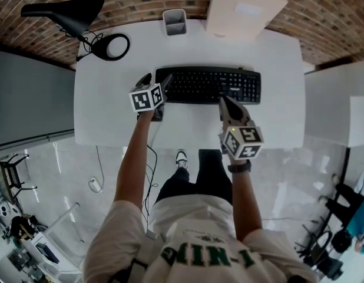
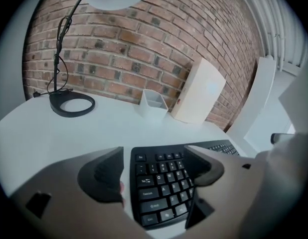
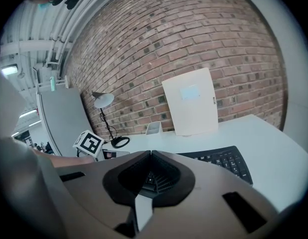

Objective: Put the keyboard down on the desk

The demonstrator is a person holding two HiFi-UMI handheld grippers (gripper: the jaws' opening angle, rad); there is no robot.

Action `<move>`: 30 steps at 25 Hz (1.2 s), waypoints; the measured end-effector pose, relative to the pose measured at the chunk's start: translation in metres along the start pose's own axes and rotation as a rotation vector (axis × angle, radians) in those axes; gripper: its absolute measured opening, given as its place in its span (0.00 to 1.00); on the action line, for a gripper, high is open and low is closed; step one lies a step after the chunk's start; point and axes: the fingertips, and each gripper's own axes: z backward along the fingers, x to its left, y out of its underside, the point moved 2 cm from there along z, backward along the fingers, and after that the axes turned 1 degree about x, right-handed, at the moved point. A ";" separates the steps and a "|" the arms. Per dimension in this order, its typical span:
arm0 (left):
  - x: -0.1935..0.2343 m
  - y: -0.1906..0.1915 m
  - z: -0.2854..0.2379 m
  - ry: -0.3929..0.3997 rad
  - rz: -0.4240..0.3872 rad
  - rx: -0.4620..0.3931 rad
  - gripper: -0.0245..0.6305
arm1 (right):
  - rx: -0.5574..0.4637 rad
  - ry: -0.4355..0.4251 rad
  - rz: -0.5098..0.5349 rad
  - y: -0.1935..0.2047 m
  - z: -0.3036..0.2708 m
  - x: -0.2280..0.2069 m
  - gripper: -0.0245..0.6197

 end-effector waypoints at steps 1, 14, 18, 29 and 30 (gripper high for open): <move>-0.003 -0.003 0.006 0.001 0.000 -0.014 0.58 | -0.005 0.009 -0.002 -0.002 0.001 -0.001 0.05; -0.086 -0.042 0.129 0.068 -0.187 -0.251 0.56 | -0.131 0.087 0.067 -0.045 0.036 0.037 0.04; -0.102 -0.047 0.169 0.010 -0.243 -0.333 0.42 | -0.170 0.106 0.095 -0.058 0.055 0.050 0.04; -0.132 -0.043 0.248 -0.042 -0.325 -0.494 0.32 | -0.303 0.156 0.167 -0.080 0.114 0.077 0.04; -0.134 -0.044 0.256 -0.059 -0.326 -0.516 0.28 | -0.311 0.146 0.173 -0.080 0.117 0.080 0.04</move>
